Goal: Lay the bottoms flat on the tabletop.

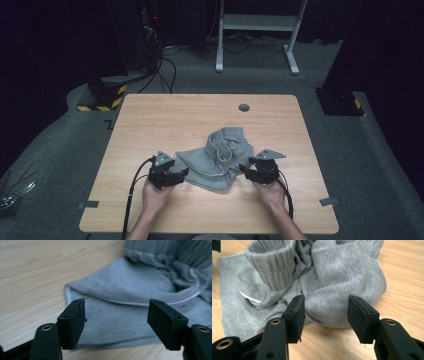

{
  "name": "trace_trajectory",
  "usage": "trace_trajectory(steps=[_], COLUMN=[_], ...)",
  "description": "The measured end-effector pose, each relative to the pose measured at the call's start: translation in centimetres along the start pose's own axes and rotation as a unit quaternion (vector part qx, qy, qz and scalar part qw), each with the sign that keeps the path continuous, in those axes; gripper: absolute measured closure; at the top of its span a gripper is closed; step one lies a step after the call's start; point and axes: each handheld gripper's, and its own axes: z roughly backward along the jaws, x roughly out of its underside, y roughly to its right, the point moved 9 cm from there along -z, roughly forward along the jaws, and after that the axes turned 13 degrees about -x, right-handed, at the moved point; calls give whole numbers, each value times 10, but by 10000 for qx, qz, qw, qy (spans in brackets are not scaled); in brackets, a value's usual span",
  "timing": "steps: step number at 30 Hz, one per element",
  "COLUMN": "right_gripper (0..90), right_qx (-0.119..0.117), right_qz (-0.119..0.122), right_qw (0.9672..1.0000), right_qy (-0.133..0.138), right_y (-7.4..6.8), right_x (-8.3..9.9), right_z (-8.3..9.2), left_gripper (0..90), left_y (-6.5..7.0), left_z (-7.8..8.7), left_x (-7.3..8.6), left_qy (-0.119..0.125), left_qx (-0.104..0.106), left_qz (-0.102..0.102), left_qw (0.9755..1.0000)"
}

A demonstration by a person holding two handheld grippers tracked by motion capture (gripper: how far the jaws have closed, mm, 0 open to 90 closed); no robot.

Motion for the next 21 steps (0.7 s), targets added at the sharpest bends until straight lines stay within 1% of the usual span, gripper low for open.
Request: trace_trajectory(steps=[1,3,5,6,7,8,9,10,11,12,13,14,15,16,17,19,21], right_gripper=[492,492,492,492,492,490,490,488,478,473,473,467,467,464,458,455,447], right_qx=[26,89,93,94,94,94,94,100,98,98,98,124,131,137,133,139,191], right_qz=[9,94,99,89,89,82,82,95,38,48,48,2,13,-12,-47,-45,-26], right_qw=[9999,9997,9997,9997,9997,9997,9997,9997,9998,9998,9998,9998,9998,9999,9999,9999,9998], right_qy=[-160,-223,-209,-209,-209,-211,-211,-206,-187,-166,-166,-141,-115,-104,-90,-74,-57], right_y=[1,1,1,2,2,2,2,2,2,3,3,3,4,4,4,5,4], right_x=[3,4,3,3,3,3,3,3,2,1,1,0,-1,-1,-1,-1,-3], right_z=[-2,-4,-5,-5,-5,-5,-5,-5,-5,-5,-5,-5,-6,-6,-8,-9,-10], left_gripper=[310,311,313,313,313,315,315,315,312,309,306,292,294,296,296,296,297], left_y=[6,13,18,18,20,25,25,28,31,37,37,46,46,55,55,65,75], left_z=[-2,-4,-7,-7,-9,-10,-10,-10,-10,-10,-10,-9,-9,-9,-9,-10,-14], left_x=[-1,-2,-2,-2,-2,-4,-4,-6,-8,-12,-12,-16,-16,-19,-19,-23,-26], left_qy=[-15,-8,-53,-53,-98,-108,-108,-95,-80,-41,-41,-32,-32,14,14,27,43], left_qx=[35,113,155,155,149,113,113,139,173,273,273,328,328,317,317,368,457], left_qz=[12,-44,-90,-90,-127,-242,-242,-291,-301,-354,-354,-442,-442,-661,-661,-748,-769], left_qw=[10000,9999,9998,9998,9998,9996,9996,9994,9994,9990,9990,9985,9985,9973,9973,9965,9960])
